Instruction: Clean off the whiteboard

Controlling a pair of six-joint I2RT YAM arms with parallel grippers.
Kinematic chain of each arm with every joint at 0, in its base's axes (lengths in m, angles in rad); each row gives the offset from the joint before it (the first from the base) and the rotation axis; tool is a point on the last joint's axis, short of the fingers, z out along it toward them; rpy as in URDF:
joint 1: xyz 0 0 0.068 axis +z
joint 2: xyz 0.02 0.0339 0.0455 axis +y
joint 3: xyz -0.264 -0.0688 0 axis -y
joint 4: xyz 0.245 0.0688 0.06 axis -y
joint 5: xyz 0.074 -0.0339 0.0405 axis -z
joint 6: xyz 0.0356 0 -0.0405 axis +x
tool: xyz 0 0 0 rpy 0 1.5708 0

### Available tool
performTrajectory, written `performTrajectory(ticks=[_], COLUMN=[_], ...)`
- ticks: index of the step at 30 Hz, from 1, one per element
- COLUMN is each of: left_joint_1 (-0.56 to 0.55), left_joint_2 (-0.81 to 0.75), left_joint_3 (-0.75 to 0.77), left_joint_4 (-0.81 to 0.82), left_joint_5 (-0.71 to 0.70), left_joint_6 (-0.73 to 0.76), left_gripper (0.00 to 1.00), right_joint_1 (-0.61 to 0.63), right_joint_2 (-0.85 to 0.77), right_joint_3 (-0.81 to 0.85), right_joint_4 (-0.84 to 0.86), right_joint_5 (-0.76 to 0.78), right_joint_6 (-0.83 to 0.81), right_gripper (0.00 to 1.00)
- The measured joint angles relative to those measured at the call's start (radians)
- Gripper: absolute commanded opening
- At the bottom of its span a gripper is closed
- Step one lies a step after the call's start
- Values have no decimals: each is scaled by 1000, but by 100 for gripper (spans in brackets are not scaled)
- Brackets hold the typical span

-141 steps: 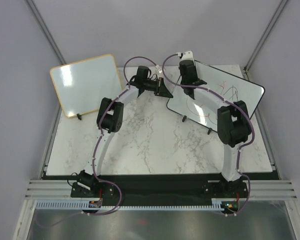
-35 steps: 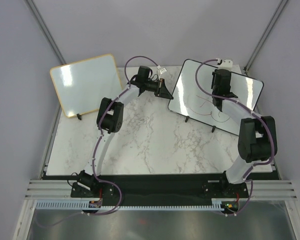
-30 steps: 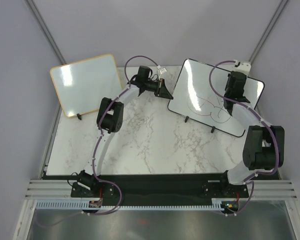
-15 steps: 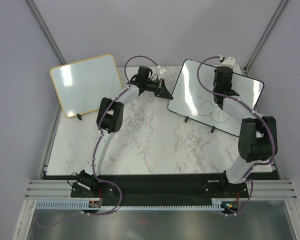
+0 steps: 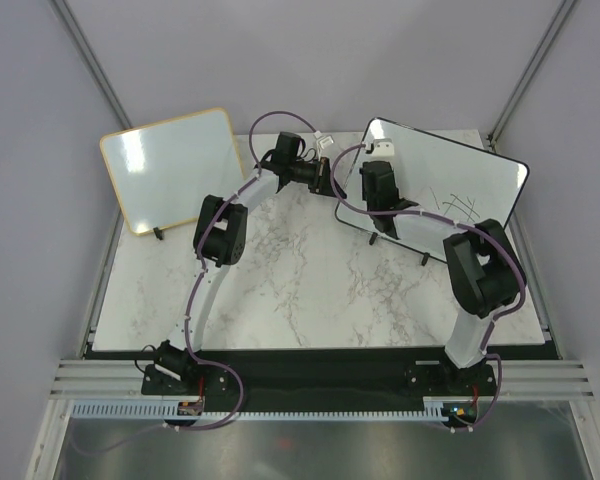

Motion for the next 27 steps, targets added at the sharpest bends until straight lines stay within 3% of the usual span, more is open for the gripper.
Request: performTrajectory(ticks=[8, 18, 23, 27], left_joint_1=[-1, -1, -1, -1], left_joint_2=[0, -2, -2, -5], left_joint_3=[0, 0, 0, 0], left_joint_4=[0, -2, -2, -5], left_joint_5=[-3, 2, 2, 5], left_joint_6=[1, 7, 8, 8], left_gripper=[2, 2, 2, 2], right_joint_1=[-45, -361, -332, -197], right_joint_2=[-114, -475, -441, -308], right_joint_3=[-148, -472, -459, -374], right_joint_4=[20, -50, -37, 16], right_joint_5=[158, 310, 261, 266], right_joint_6=[66, 196, 197, 153], right_gripper=[0, 0, 0, 0])
